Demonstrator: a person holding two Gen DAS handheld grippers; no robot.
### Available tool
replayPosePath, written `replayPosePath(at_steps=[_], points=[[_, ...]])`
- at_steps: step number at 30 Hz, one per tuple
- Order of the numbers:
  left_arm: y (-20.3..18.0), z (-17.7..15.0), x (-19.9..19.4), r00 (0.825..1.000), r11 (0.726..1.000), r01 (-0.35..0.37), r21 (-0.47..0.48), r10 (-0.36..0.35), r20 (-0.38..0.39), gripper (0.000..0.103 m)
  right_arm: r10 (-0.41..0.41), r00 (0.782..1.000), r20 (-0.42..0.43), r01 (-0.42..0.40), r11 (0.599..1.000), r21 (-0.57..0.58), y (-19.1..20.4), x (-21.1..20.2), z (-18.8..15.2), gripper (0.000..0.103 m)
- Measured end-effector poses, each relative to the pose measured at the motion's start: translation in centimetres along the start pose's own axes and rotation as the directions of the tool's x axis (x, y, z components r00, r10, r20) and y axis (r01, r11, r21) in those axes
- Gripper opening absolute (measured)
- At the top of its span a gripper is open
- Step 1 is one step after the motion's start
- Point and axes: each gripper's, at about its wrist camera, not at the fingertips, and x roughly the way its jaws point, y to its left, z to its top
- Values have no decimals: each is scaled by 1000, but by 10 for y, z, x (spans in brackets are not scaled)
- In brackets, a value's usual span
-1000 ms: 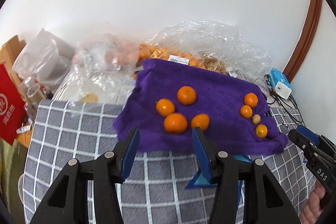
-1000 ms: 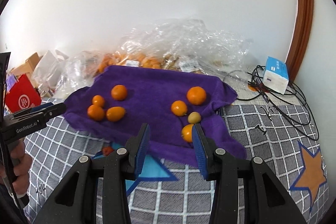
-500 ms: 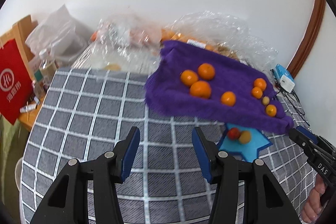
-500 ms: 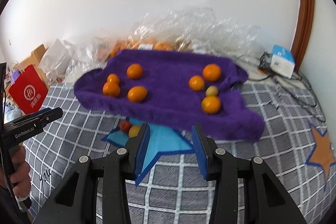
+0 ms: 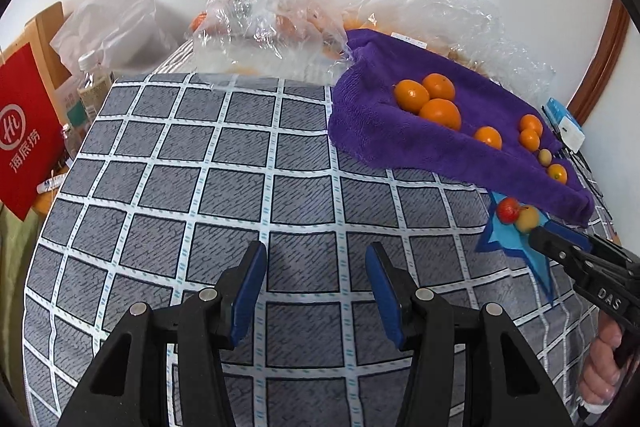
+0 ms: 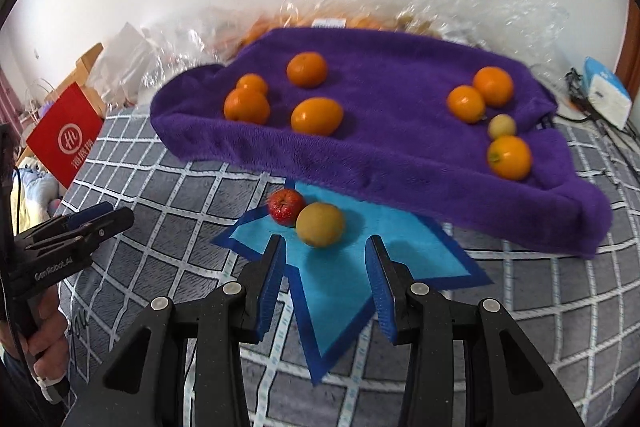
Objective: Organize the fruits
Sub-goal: 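Move both grippers back toward the red and yellow fruits on the blue cloth, then grasp the yellow fruit with the right gripper while the left gripper grasps the red fruit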
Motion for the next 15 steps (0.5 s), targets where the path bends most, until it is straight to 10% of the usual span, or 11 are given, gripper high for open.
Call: replayPosePath(at_steps=[15], points=[[0,-4,-1,1000,1000,-7,11,7,29,55,-23,1000,8,23,997,-70,2,12,5,29]])
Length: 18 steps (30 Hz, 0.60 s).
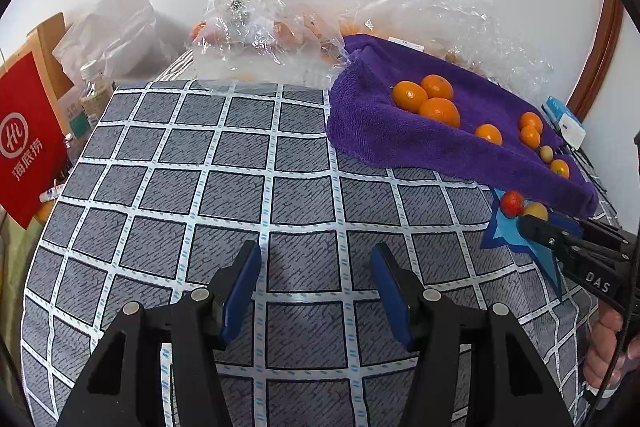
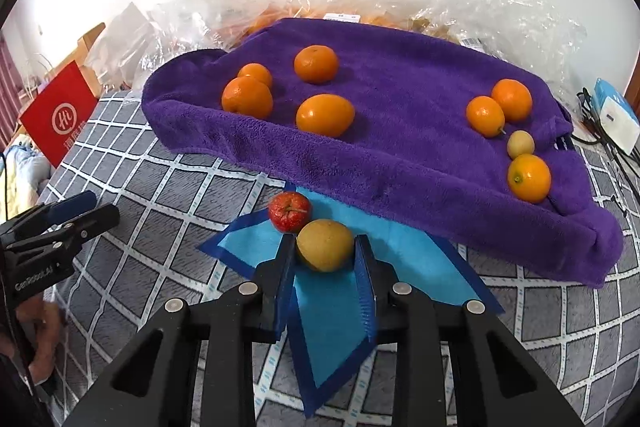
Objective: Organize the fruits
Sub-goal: 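Grasp the yellow fruit with the right gripper while the left gripper grasps the red fruit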
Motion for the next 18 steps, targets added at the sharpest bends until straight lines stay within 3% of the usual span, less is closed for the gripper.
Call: replayPosePath(at_steps=[5,11,18], points=[[-1,1,0,1000,1000,-11,4,11,-2,55,-20,999,39,19,999,34,-21,-24,-10,29],[-2,0,2,1000,1000,4,13,-4,-12,72,-126,991,43,124,991,42,-53,-39,-25,29],[-6,-1,0,999,1000,-22,22,23,-27,73,-120,993,15,118,987,108,-90,-46,-44,29]])
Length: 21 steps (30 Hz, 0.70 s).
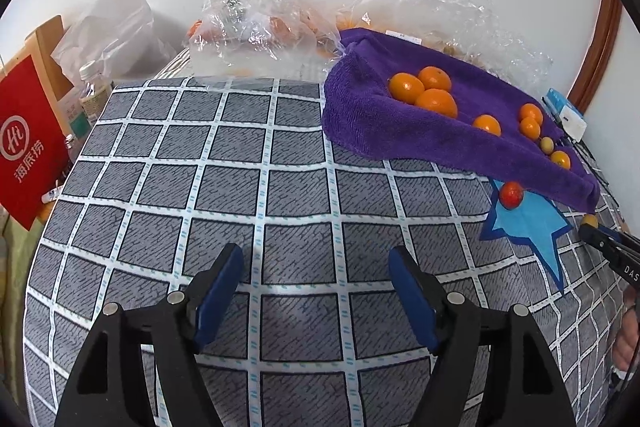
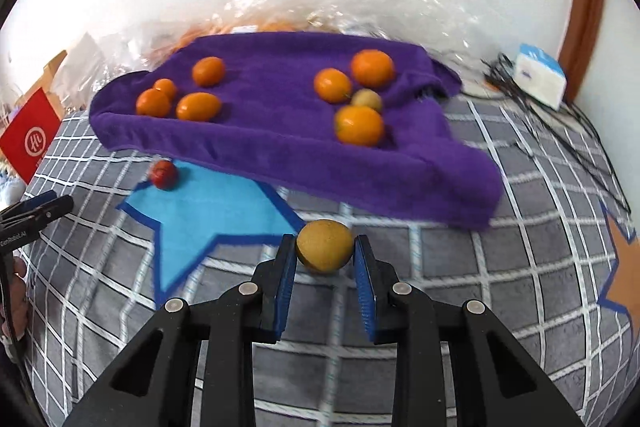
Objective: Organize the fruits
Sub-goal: 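Grasp the yellow fruit with the right gripper while the left gripper grasps the red fruit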
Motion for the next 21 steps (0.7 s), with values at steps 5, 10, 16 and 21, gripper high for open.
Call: replayPosePath(at_steps=[5,10,16,21], points=[[-13,0,-6,999,1000,30,-10,-31,-44,68,0,1000,16,0,999,46,-14,0,-8,29],[-47,8,-17,997,996,83,38,-82,-11,67,11,999,31,-13,999,52,-16,3,-10,29],[-96,20,-8,994,986,112,123,-113,-2,66,45,998,40,-49,993,103,-27,2,-10,29],[-127,28,5,990,977,140,163,-139,-21,57,43,998,43,-47,994,97,-25,2,-11,29]])
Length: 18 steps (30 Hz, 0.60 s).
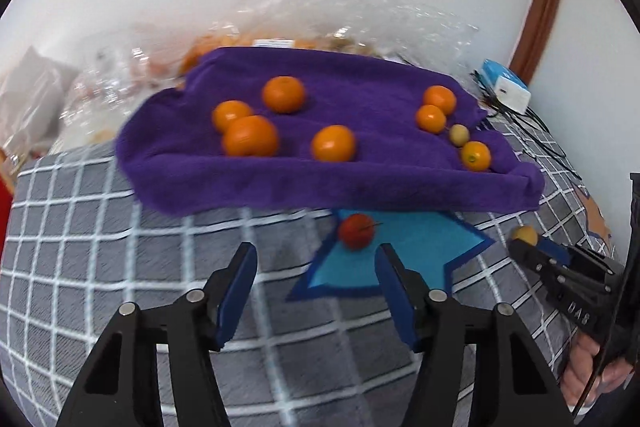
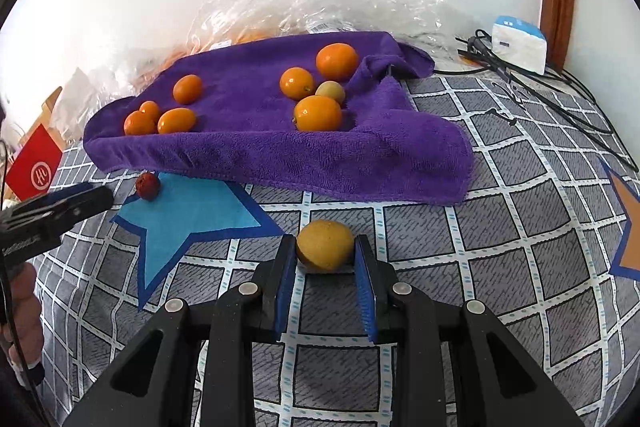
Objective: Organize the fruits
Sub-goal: 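Grasp the yellow fruit with the right gripper while the left gripper grasps the red fruit, then carry the red fruit with the left gripper while the right gripper carries the yellow fruit onto the towel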
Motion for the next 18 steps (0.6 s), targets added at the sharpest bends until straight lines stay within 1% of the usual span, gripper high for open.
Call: replayPosePath(at_steps=[4,6,8,10,11,12,15,18], points=[[-12,3,12,1000,999,-8,33,8,-18,50,-4,1000,1,4,1000,-7,1,0,0,29],[-14,4,18,1000,1000,5,28,-4,-29,44,-6,1000,1,6,1000,-11,1,0,-1,29],[-16,5,24,999,1000,14,24,-13,-43,42,-4,1000,1,4,1000,-14,2,0,-1,29],[-19,5,28,999,1000,6,22,-5,-44,39,1,1000,1,-1,1000,-14,1,0,-1,29],[-20,5,29,999,1000,1,23,0,-38,35,8,1000,2,-8,1000,-11,1,0,-1,29],[-21,6,30,999,1000,4,23,-3,-39,29,12,1000,2,-12,1000,-8,0,0,-1,29],[-23,6,33,1000,1000,3,21,-2,-31,22,27,1000,2,-27,1000,4,-3,0,0,29],[-24,4,31,1000,999,1,38,0,-25,22,36,999,4,-36,999,12,-4,1,0,29]])
